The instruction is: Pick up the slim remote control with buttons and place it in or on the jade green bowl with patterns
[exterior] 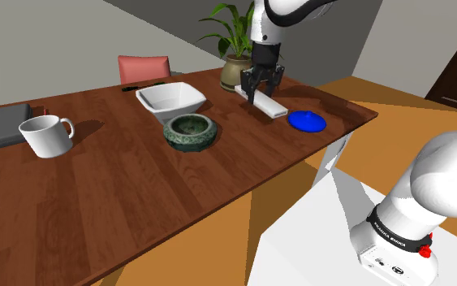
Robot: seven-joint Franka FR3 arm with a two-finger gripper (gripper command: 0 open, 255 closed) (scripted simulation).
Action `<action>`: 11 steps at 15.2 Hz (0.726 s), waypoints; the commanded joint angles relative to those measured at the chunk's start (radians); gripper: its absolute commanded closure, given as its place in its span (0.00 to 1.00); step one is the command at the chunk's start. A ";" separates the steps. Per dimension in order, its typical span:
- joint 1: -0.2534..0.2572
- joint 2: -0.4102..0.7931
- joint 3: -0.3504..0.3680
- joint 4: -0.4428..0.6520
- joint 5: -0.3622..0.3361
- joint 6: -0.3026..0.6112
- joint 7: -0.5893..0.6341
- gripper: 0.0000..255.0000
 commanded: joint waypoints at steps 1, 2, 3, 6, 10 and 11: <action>0.012 0.058 0.026 0.061 -0.003 -0.002 0.041 1.00; 0.018 0.088 0.039 0.092 -0.006 -0.005 0.062 1.00; 0.024 0.118 0.051 0.125 -0.010 -0.008 0.083 1.00; 0.046 0.212 0.085 0.232 -0.028 -0.023 0.146 1.00; 0.082 0.348 0.122 0.395 -0.065 -0.056 0.229 1.00; 0.093 0.384 0.129 0.440 -0.076 -0.067 0.249 1.00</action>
